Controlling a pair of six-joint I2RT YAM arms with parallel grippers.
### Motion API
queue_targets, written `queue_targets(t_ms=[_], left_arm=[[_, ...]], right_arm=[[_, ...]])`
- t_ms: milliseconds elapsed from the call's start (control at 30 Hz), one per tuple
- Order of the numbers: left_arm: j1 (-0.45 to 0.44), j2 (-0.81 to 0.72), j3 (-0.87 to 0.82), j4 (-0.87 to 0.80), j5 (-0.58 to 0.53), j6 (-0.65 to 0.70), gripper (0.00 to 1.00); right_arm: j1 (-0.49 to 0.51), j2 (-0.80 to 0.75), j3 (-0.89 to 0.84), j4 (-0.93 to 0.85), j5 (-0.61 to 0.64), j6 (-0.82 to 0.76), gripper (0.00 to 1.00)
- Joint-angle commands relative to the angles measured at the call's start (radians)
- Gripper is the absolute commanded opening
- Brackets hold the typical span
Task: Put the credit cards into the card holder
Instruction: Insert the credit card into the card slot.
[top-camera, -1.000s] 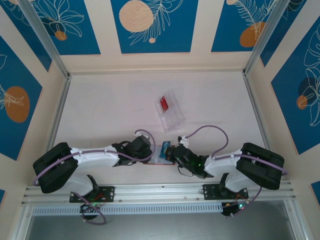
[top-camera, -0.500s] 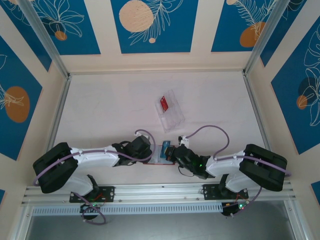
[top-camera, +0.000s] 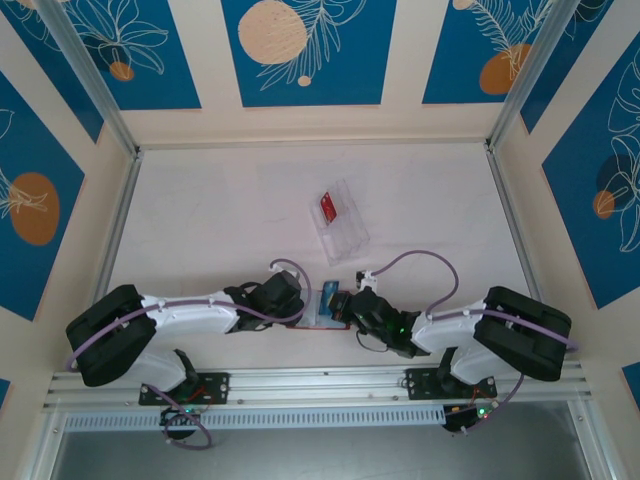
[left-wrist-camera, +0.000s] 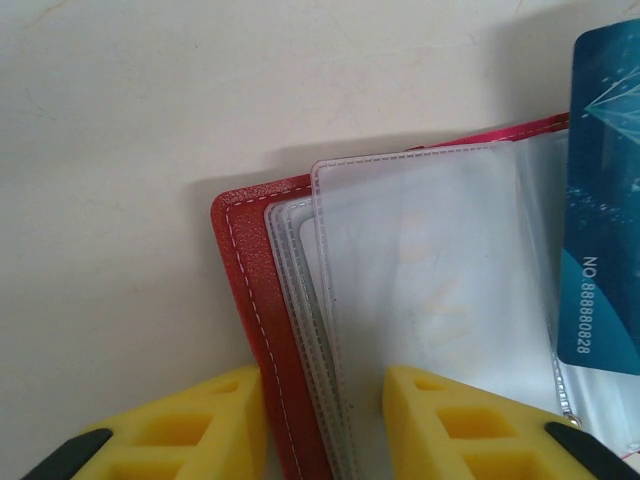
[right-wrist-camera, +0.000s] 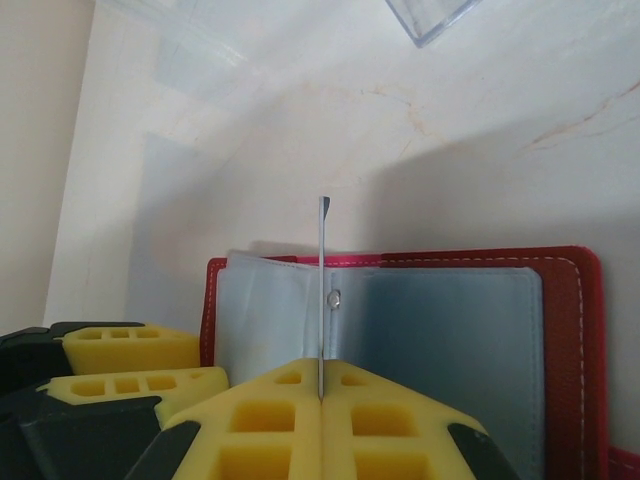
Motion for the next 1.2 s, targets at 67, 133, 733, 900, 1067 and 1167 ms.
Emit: queue_targets(t_ms=[67, 133, 733, 900, 1067, 1167], left_arm=[[-0.015, 0.041, -0.039, -0.095, 0.008, -0.001, 0.34], [-0.015, 0.043, -0.04, -0.095, 0.008, -0.001, 0.34], [-0.015, 0.048, -0.054, -0.077, 0.011, -0.005, 0.34], [-0.015, 0.045, -0.055, -0.08, 0.01, -0.004, 0.34], [-0.015, 0.045, -0.059, -0.081, 0.009, -0.006, 0.34], [-0.015, 0.045, -0.059, -0.081, 0.008, -0.006, 0.34]], right_arm=[[-0.014, 0.033, -0.013, 0.089, -0.035, 0.006, 0.0], [-0.018, 0.048, -0.018, 0.121, -0.053, 0.012, 0.0], [0.004, -0.064, -0.013, 0.017, -0.02, -0.005, 0.0], [0.004, -0.024, -0.01, 0.028, -0.012, 0.0, 0.0], [0.005, 0.017, -0.015, 0.043, -0.001, 0.018, 0.0], [0.005, 0.047, -0.021, 0.073, -0.001, 0.032, 0.0]])
